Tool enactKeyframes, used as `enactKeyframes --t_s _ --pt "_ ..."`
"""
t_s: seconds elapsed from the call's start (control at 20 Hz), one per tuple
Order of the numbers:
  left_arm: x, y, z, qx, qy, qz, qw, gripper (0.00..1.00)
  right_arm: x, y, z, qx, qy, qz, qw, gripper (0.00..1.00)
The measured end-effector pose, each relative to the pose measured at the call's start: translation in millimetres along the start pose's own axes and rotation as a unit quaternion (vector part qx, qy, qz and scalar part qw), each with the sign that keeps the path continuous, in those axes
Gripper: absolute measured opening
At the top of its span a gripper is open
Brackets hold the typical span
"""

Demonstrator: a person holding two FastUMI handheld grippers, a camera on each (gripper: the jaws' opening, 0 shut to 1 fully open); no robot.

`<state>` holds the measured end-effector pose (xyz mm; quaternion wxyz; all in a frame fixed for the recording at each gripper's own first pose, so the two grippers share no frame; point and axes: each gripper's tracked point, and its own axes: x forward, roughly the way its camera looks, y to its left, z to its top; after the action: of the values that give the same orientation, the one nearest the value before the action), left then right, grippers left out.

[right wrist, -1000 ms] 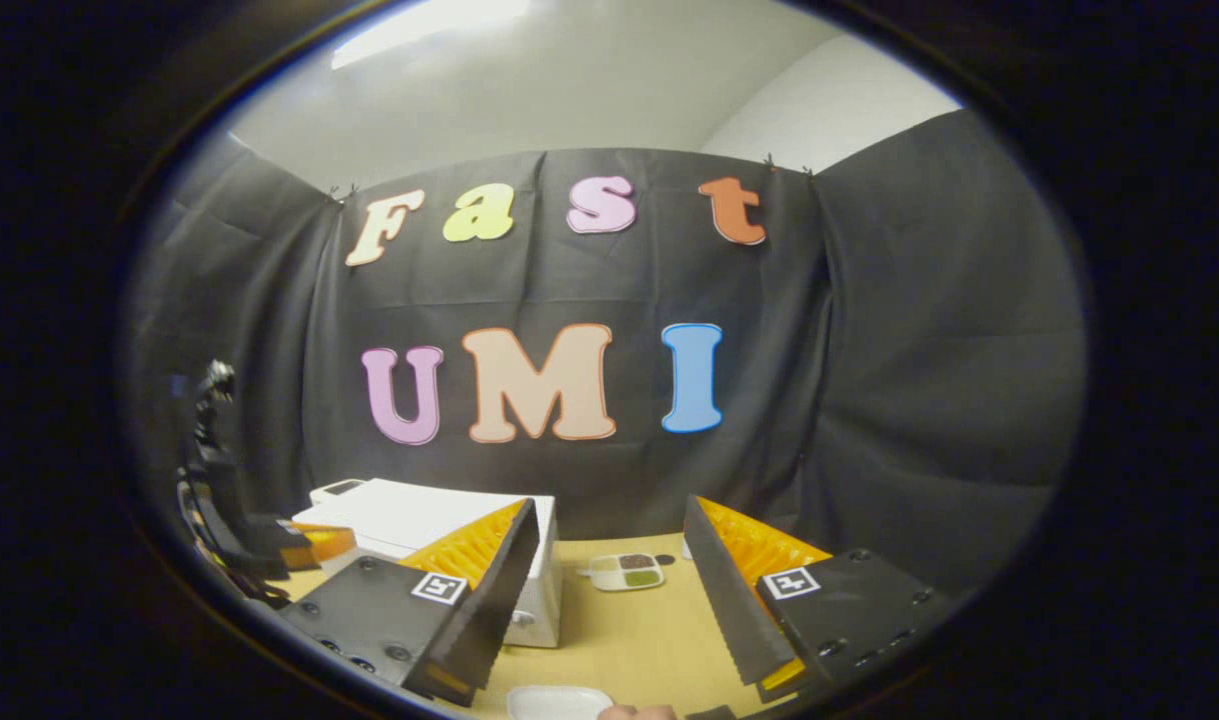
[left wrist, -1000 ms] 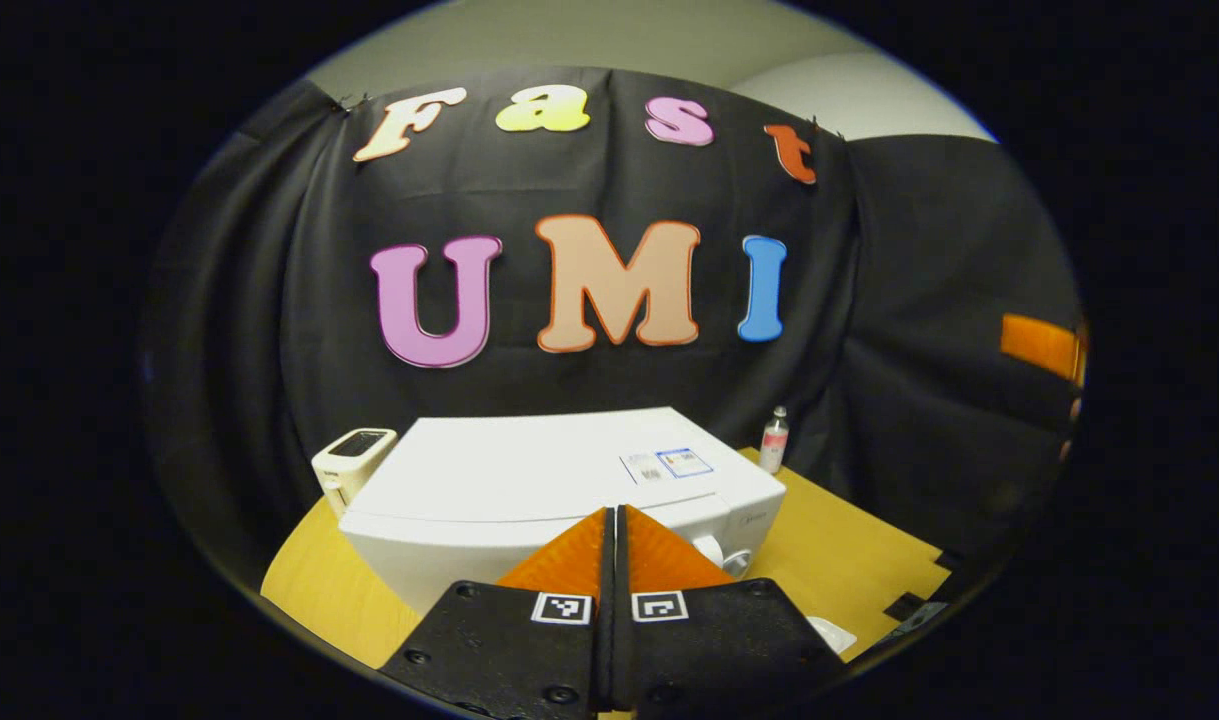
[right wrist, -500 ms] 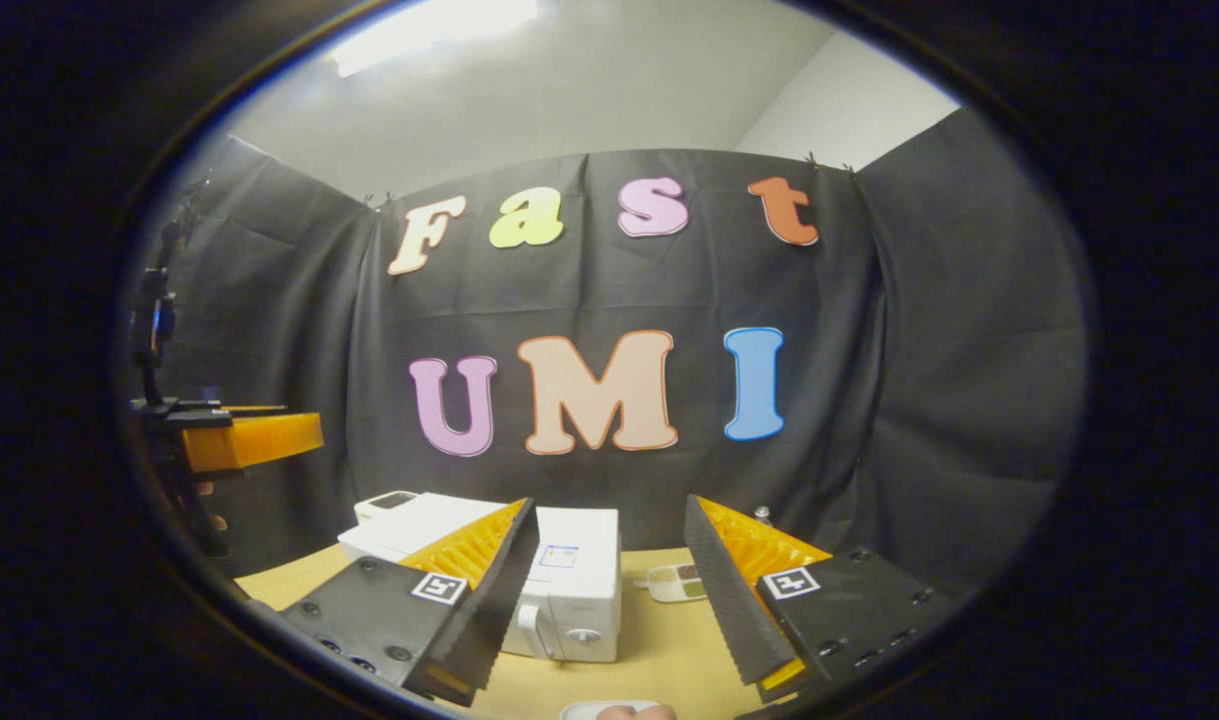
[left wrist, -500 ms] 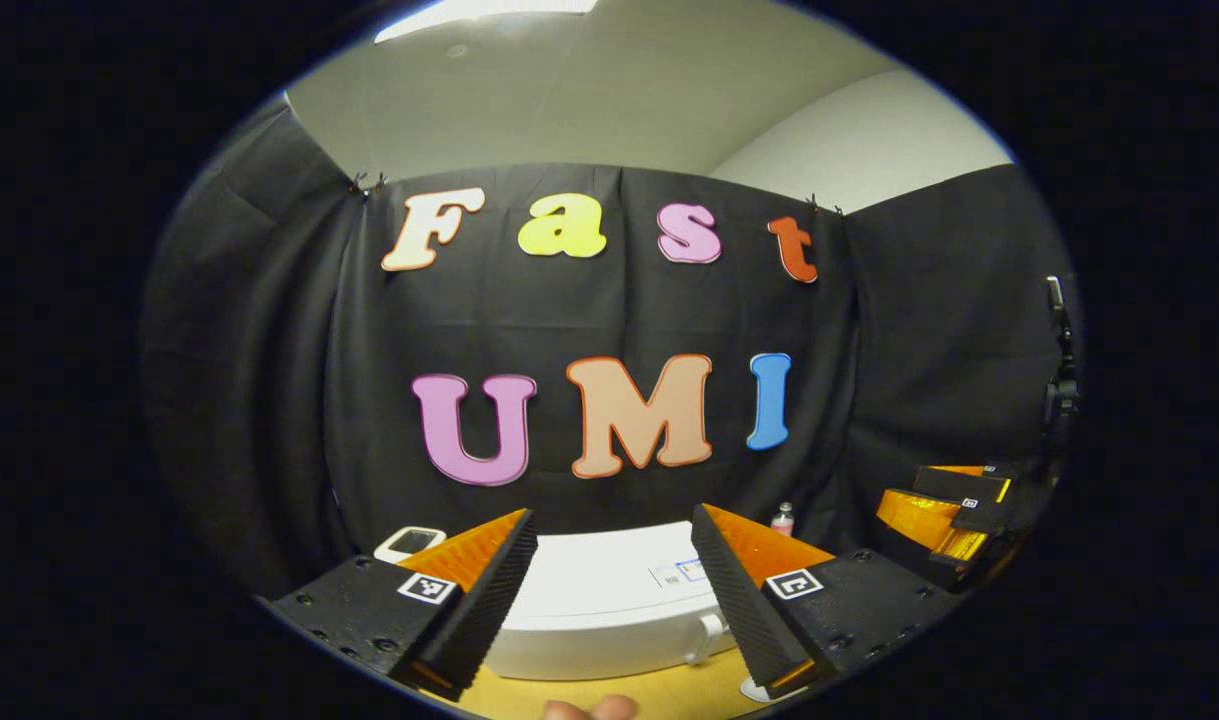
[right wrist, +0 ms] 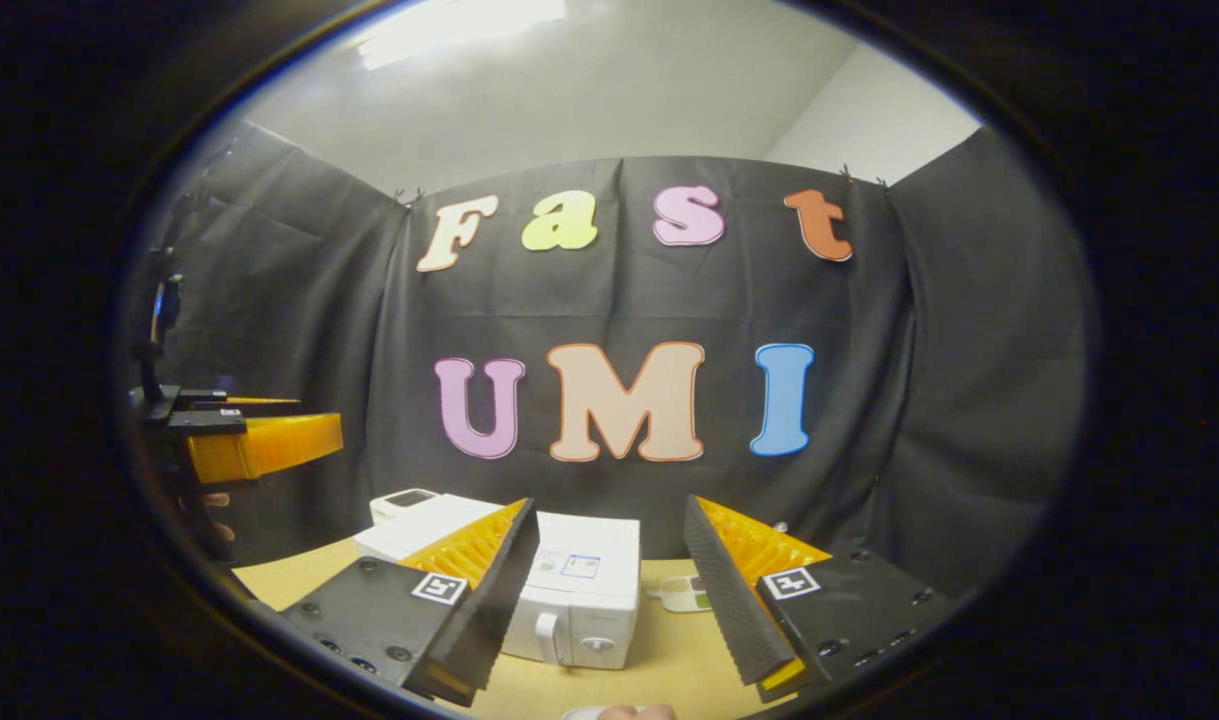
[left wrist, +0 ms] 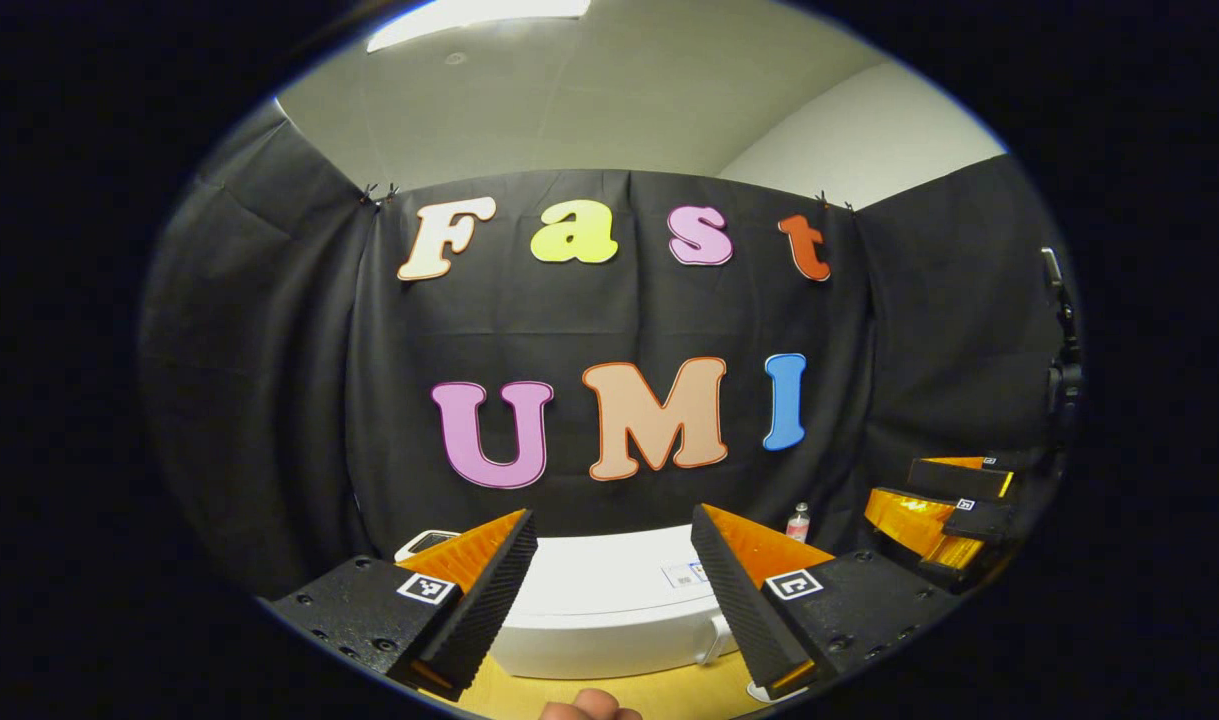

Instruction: Open the microwave oven with the left hand, put the food in, and close the microwave oven.

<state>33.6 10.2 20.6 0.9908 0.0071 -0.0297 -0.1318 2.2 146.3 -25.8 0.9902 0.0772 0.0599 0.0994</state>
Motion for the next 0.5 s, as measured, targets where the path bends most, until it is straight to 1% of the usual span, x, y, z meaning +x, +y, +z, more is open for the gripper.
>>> enactKeyframes --t_s 0.15,0.2,0.25,0.3,0.4,0.45,0.5 --pt "-3.9 2.2 0.0 0.007 0.001 0.004 1.0 0.97 3.2 6.6 1.2 0.0 0.0 0.007 1.0 0.87" --pt "-4.2 1.8 0.7 0.007 0.003 0.004 1.0 0.97 3.7 8.6 0.4 -0.002 0.001 0.01 1.0 0.91" --pt "-6.0 1.5 0.4 0.007 0.004 0.004 1.0 0.97 3.5 10.7 0.1 -0.004 0.001 0.013 1.0 0.87" --pt "-6.1 0.7 -0.2 0.006 0.004 0.004 1.0 0.97 3.8 12.3 -0.6 -0.007 0.001 0.017 1.0 0.91" --pt "-6.6 -0.2 -2.7 0.007 0.007 0.006 1.0 0.97 4.0 12.8 -1.0 -0.012 0.002 0.019 1.0 0.91" --pt "-8.4 -0.3 -2.5 0.006 0.008 0.007 1.0 0.97 3.3 13.6 -1.6 -0.011 0.003 0.02 1.0 0.87" --pt "-8.8 -0.2 -2.3 0.006 0.008 0.009 1.0 0.97 3.5 13.0 -1.6 -0.01 0.003 0.021 1.0 0.87"
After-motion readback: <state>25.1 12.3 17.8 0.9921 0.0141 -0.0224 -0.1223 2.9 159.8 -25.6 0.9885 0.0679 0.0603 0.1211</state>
